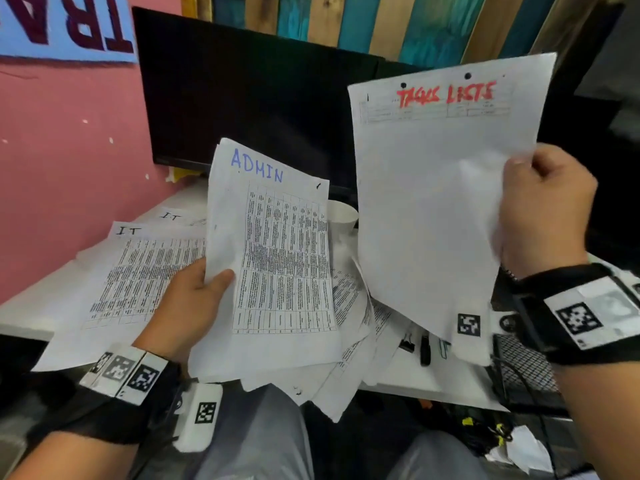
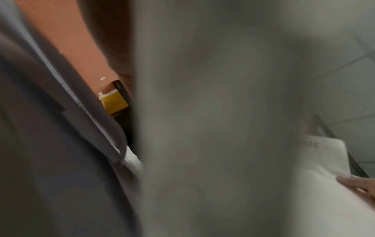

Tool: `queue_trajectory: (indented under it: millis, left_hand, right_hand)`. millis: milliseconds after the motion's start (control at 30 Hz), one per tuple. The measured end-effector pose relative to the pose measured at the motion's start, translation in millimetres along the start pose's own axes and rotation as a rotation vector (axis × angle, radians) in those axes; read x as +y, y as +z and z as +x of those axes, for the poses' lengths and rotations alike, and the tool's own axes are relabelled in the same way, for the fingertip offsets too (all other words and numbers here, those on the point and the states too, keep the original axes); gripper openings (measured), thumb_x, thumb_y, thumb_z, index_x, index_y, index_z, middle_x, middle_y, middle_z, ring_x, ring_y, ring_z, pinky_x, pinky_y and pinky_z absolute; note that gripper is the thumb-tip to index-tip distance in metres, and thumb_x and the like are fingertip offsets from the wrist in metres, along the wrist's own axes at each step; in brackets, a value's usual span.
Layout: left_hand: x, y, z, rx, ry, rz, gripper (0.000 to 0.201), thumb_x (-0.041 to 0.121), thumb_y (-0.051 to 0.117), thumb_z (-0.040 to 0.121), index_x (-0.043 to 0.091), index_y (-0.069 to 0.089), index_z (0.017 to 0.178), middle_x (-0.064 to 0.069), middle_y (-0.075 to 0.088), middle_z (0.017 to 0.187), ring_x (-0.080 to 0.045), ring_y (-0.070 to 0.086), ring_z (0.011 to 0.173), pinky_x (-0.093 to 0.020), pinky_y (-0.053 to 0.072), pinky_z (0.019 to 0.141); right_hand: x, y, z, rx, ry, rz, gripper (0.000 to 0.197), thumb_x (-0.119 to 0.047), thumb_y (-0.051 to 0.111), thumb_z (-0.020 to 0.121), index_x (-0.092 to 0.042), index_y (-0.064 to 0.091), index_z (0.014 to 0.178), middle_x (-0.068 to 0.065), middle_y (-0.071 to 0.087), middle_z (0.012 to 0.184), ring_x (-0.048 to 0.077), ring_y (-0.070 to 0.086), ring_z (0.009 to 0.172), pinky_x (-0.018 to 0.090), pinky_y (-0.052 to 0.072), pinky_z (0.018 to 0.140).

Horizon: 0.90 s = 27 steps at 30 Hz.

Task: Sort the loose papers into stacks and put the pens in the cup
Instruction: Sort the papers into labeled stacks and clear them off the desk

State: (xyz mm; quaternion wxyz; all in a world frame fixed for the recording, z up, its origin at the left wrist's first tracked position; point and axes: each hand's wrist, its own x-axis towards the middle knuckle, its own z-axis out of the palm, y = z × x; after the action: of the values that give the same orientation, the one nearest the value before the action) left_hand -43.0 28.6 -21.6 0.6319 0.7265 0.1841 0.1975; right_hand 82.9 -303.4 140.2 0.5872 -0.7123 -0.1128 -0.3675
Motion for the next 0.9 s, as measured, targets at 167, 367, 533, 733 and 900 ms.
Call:
queue_trajectory:
  millis: [167, 367, 533, 733, 900]
  left_hand:
    - [7, 3, -7, -0.009, 0.025, -0.023, 0.015, 0.027, 0.054, 0.107, 0.031, 0.068, 0.107, 0.007, 0.078, 0.104, -0.016, 0.073, 0.101, -0.038, 0.056, 0.081]
    - [18, 5, -15, -0.058, 0.036, -0.089, 0.022, 0.022, 0.051, 0.108, 0.023, 0.073, 0.112, 0.003, 0.081, 0.106, -0.024, 0.076, 0.101, -0.047, 0.056, 0.091]
    - [19, 13, -23, -0.091, -0.01, -0.211, 0.027, 0.032, 0.05, 0.106, 0.022, 0.071, 0.119, 0.009, 0.077, 0.113, -0.016, 0.072, 0.108, -0.039, 0.048, 0.104]
    - [12, 18, -21, -0.22, 0.051, -0.172, 0.049, 0.053, 0.071, 0.08, 0.023, 0.07, 0.119, 0.014, 0.08, 0.108, -0.008, 0.076, 0.099, -0.024, 0.06, 0.081]
    - [6, 14, -14, -0.154, 0.037, -0.073, 0.022, 0.01, 0.06, 0.101, 0.023, 0.073, 0.114, 0.002, 0.082, 0.104, -0.022, 0.079, 0.091, -0.043, 0.06, 0.08]
  right_hand:
    - [8, 5, 2, -0.015, 0.196, 0.284, 0.017, -0.01, 0.06, 0.091, 0.002, 0.057, 0.079, 0.013, 0.05, 0.079, 0.023, 0.047, 0.076, 0.035, 0.042, 0.067]
    - [41, 37, -38, -0.201, 0.501, 0.305, 0.009, -0.001, 0.058, 0.09, 0.0, 0.067, 0.092, 0.022, 0.063, 0.087, 0.028, 0.062, 0.078, 0.043, 0.052, 0.072]
    - [65, 74, -86, -0.302, 0.749, 0.251, 0.014, -0.004, 0.059, 0.093, 0.0, 0.069, 0.103, 0.021, 0.076, 0.098, 0.042, 0.075, 0.096, 0.057, 0.061, 0.09]
    - [70, 100, -111, -0.285, 0.791, 0.223, 0.007, -0.01, 0.067, 0.094, -0.015, 0.065, 0.097, 0.017, 0.078, 0.101, 0.039, 0.076, 0.099, 0.06, 0.062, 0.087]
    - [91, 84, -93, -0.156, 0.68, 0.08, 0.018, -0.004, 0.068, 0.09, -0.02, 0.071, 0.099, 0.009, 0.072, 0.105, 0.02, 0.069, 0.082, 0.041, 0.065, 0.078]
